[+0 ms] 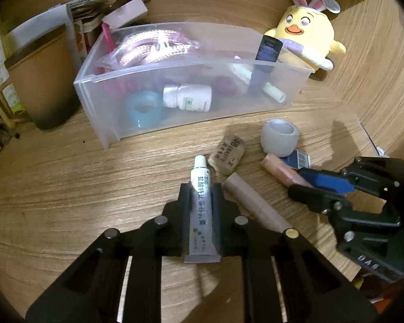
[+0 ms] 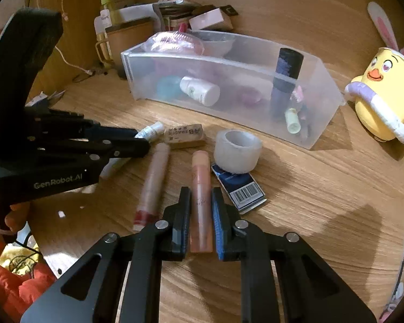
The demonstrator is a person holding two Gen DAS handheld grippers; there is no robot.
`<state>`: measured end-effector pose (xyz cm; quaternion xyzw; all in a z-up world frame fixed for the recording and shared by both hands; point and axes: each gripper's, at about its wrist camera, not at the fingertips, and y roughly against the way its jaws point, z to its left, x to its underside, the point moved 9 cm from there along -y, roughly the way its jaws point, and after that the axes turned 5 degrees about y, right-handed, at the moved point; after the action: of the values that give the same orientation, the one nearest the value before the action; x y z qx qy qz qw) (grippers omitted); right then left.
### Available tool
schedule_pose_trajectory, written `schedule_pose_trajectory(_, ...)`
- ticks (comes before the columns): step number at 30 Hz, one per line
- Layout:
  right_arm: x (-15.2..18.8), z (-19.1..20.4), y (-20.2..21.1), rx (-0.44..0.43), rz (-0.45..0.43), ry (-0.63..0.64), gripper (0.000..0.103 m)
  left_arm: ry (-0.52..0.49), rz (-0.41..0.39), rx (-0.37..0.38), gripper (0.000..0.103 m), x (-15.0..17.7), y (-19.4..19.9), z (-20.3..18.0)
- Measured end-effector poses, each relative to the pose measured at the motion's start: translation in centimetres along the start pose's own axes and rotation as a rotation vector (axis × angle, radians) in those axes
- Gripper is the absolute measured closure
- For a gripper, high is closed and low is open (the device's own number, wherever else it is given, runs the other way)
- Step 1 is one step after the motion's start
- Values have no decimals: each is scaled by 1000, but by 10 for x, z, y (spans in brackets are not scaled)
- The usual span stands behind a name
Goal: Organize objects
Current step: 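Grasp the white ointment tube with left tool while right tool grasps a lip gloss, then place ointment tube and lip gloss into the clear box, opening both tools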
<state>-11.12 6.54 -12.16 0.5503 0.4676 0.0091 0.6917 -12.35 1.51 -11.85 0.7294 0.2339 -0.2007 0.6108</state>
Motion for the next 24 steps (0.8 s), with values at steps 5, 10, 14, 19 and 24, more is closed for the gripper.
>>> schedule_pose_trajectory(5, -12, -6, 22, -5, -72, -39, 89, 16, -27, -1, 88, 0, 14, 10)
schedule_pose_trajectory(10, -31, -16, 41, 9, -135, -69, 89, 22, -92, 7, 88, -14, 37, 12)
schedule_pose_trajectory(14, -50, -28, 53, 39, -190, -90, 89, 36, -160, 13, 87, -34, 56, 16)
schedule_pose_trajectory(19, -68, -46, 65, 74, -242, -125, 89, 54, -238, 14, 88, -63, 75, 22)
schedule_pose_trajectory(24, -88, -68, 72, 128, -285, -157, 89, 75, -283, 6, 88, -94, 84, 32)
